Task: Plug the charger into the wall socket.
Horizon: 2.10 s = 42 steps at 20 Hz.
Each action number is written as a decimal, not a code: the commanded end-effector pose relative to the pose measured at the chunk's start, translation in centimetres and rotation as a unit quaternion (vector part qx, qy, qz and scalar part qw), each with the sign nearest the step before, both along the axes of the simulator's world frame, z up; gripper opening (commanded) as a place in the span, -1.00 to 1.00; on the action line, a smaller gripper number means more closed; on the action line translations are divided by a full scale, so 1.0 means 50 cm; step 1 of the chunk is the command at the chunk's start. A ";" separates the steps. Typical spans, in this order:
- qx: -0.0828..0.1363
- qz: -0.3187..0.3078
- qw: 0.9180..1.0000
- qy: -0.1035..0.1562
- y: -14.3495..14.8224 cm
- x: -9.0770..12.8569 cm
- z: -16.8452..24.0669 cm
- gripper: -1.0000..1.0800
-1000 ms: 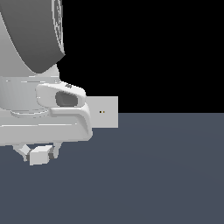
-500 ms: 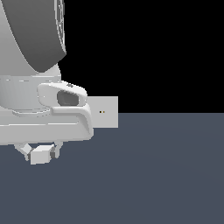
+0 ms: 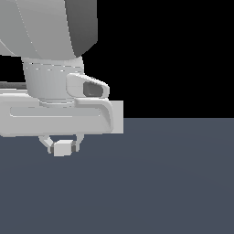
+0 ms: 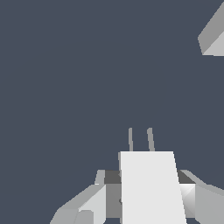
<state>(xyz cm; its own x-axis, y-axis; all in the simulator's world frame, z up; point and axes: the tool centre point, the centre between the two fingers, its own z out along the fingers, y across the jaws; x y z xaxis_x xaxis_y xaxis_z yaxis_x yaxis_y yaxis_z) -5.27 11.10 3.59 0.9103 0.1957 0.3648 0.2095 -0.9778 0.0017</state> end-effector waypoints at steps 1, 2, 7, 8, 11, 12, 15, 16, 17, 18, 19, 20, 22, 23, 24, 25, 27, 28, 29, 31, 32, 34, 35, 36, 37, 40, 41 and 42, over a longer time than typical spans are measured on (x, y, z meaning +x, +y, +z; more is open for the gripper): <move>0.000 -0.006 1.000 -0.001 -0.028 0.012 0.020 -1.00; -0.001 -0.009 1.000 -0.001 -0.040 0.018 0.029 -1.00; -0.001 -0.023 1.000 -0.001 -0.101 0.043 0.073 -1.00; -0.001 -0.025 1.000 -0.001 -0.111 0.048 0.080 -1.00; 0.000 -0.031 1.000 0.000 -0.137 0.059 0.099 -1.00; 0.000 -0.033 0.999 0.000 -0.145 0.062 0.104 -1.00; 0.000 -0.037 0.999 0.000 -0.162 0.069 0.117 -1.00; 0.000 -0.038 0.999 0.000 -0.167 0.071 0.120 -1.00; 0.000 -0.039 0.999 0.000 -0.170 0.072 0.123 -1.00; 0.001 -0.039 0.999 0.000 -0.173 0.074 0.125 -1.00; 0.001 -0.040 0.999 0.000 -0.176 0.075 0.127 -1.00; 0.001 -0.040 0.999 0.000 -0.177 0.076 0.128 -1.00; 0.001 -0.041 0.999 0.000 -0.179 0.076 0.129 -1.00; 0.001 -0.041 0.999 0.000 -0.179 0.076 0.129 -1.00; 0.001 -0.041 0.999 0.000 -0.179 0.076 0.129 -1.00; 0.001 -0.041 0.999 0.000 -0.179 0.076 0.129 -1.00; 0.001 -0.041 0.999 0.000 -0.179 0.077 0.128 -1.00; 0.001 -0.041 0.999 0.000 -0.178 0.078 0.128 -1.00; 0.001 -0.041 0.999 0.000 -0.178 0.080 0.128 -1.00; 0.001 -0.041 0.999 0.000 -0.177 0.086 0.128 -1.00; 0.001 -0.041 0.999 0.000 -0.176 0.090 0.128 -1.00; 0.001 -0.041 0.999 0.000 -0.175 0.101 0.128 -1.00; 0.001 -0.041 0.999 0.000 -0.174 0.108 0.128 -1.00; 0.001 -0.041 0.999 0.000 -0.173 0.115 0.128 -1.00; 0.001 -0.041 0.999 0.000 -0.172 0.123 0.128 -1.00; 0.001 -0.041 0.999 0.000 -0.169 0.147 0.128 -1.00; 0.001 -0.041 0.999 0.000 -0.168 0.154 0.128 -1.00; 0.001 -0.041 0.999 0.000 -0.167 0.159 0.128 -1.00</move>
